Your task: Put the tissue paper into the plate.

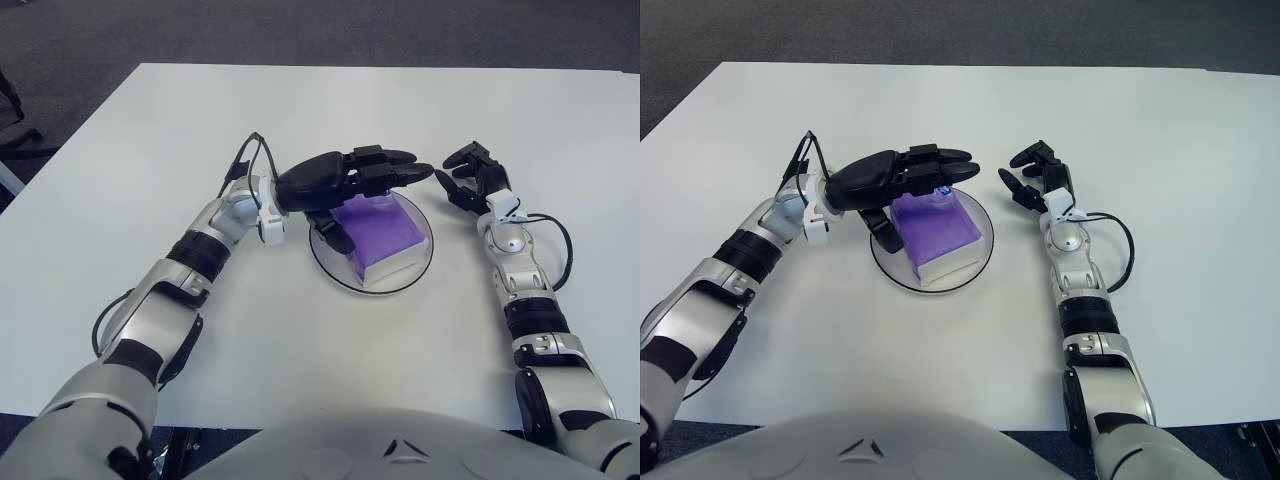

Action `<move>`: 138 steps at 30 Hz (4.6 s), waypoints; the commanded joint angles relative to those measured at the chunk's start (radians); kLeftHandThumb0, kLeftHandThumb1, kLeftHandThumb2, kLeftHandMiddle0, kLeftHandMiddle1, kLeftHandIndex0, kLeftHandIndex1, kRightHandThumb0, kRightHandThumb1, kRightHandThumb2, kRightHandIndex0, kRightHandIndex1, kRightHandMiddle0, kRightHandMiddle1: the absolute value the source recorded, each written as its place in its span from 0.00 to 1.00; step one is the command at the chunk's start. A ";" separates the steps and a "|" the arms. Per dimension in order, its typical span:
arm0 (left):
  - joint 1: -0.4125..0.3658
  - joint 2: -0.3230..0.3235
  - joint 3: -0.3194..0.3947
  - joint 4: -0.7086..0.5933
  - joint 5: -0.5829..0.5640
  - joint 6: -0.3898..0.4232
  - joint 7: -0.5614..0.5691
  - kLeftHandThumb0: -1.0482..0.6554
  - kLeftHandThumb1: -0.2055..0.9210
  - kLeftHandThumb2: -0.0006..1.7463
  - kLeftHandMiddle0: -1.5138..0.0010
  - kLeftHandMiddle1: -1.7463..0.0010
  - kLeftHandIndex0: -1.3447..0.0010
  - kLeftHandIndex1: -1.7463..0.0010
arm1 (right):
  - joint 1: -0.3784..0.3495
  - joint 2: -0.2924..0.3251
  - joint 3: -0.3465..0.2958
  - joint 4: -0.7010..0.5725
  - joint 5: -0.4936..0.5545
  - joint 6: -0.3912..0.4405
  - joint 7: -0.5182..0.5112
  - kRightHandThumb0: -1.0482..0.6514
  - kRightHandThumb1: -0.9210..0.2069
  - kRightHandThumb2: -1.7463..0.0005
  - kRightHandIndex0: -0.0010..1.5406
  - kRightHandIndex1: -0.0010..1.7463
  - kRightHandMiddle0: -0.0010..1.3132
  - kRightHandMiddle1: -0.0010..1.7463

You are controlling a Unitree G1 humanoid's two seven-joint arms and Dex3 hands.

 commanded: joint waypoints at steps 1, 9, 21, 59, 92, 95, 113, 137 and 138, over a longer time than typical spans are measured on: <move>0.018 -0.004 -0.006 -0.004 -0.043 0.007 -0.036 0.00 1.00 0.42 1.00 1.00 0.95 1.00 | 0.115 0.046 0.017 0.060 -0.008 0.009 -0.004 0.40 0.05 0.77 0.46 0.92 0.34 0.87; 0.030 -0.030 0.014 0.006 -0.082 -0.016 -0.053 0.00 1.00 0.40 1.00 1.00 0.95 1.00 | 0.114 0.045 0.017 0.060 -0.007 0.009 -0.004 0.40 0.05 0.78 0.46 0.92 0.34 0.87; 0.024 -0.079 0.058 0.084 -0.110 -0.108 -0.037 0.00 1.00 0.38 1.00 1.00 0.95 1.00 | 0.114 0.045 0.017 0.060 -0.007 0.009 -0.004 0.40 0.05 0.78 0.46 0.92 0.34 0.87; 0.200 -0.125 0.340 0.205 0.102 0.271 0.440 0.00 1.00 0.58 1.00 1.00 0.97 1.00 | 0.108 0.039 0.012 0.073 -0.003 0.004 0.002 0.40 0.04 0.78 0.46 0.92 0.34 0.87; 0.396 -0.378 0.564 0.038 -0.512 0.640 0.114 0.47 1.00 0.30 0.48 0.00 0.59 0.00 | 0.113 0.038 0.014 0.061 -0.002 0.009 0.001 0.40 0.04 0.78 0.46 0.92 0.34 0.87; 0.400 -0.382 0.573 0.045 -0.510 0.649 0.119 0.47 1.00 0.29 0.46 0.00 0.59 0.00 | 0.114 0.037 0.013 0.061 -0.002 0.008 0.002 0.40 0.04 0.78 0.46 0.92 0.34 0.87; 0.391 -0.387 0.591 0.158 -0.352 0.635 0.293 0.47 1.00 0.23 0.40 0.00 0.56 0.00 | 0.121 0.033 0.011 0.053 0.002 0.008 0.007 0.40 0.04 0.78 0.46 0.92 0.34 0.87; 0.392 -0.393 0.571 0.200 -0.304 0.666 0.303 0.47 1.00 0.23 0.40 0.00 0.53 0.00 | 0.118 0.036 0.015 0.050 0.001 0.014 0.003 0.40 0.04 0.78 0.46 0.92 0.34 0.87; 0.392 -0.393 0.571 0.201 -0.306 0.667 0.301 0.47 1.00 0.23 0.40 0.00 0.53 0.00 | 0.117 0.036 0.015 0.050 0.001 0.014 0.003 0.40 0.04 0.78 0.46 0.92 0.34 0.87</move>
